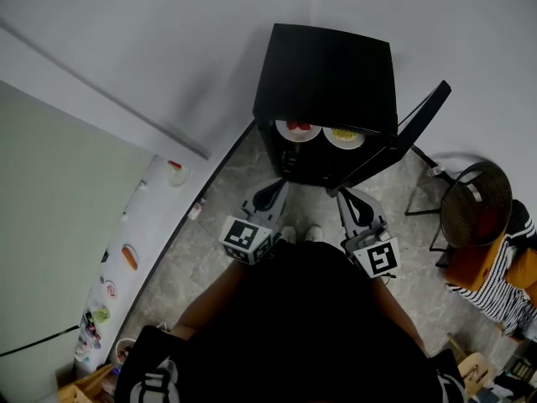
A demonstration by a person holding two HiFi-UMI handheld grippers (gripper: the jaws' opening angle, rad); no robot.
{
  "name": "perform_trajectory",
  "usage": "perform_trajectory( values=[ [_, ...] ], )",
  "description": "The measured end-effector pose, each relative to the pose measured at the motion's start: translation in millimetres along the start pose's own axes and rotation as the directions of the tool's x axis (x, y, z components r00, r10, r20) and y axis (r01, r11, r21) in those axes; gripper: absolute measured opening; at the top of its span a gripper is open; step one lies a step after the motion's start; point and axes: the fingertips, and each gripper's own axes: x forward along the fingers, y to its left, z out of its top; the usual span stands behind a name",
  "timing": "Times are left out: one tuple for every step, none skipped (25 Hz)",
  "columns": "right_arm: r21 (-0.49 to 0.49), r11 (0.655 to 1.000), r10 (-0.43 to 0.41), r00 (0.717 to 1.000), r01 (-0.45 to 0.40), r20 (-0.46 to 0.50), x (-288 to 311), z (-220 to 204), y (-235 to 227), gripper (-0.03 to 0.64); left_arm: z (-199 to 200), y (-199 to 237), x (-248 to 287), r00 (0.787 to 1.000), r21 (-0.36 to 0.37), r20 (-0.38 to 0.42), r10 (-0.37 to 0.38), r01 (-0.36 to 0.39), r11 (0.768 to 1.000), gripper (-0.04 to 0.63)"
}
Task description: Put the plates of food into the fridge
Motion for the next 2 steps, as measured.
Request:
perform_trajectory(
  values=[
    [0.005, 1.000, -0.005, 1.000, 0.005, -0.012, -1.1, -2.2, -2.6, 0.025, -0.7, -0.3, 1.4, 1.000, 0.001, 0.000, -0.002, 0.002, 1.000, 0.023],
    [0.009, 1.000, -0.009, 1.000, 0.010, -0.025, -2.2, -4.5, -5.2, 0.025, -1.4, -0.5, 2.7, 1.000, 0.001, 0.000, -0.003, 0.003, 1.000, 0.023]
  ],
)
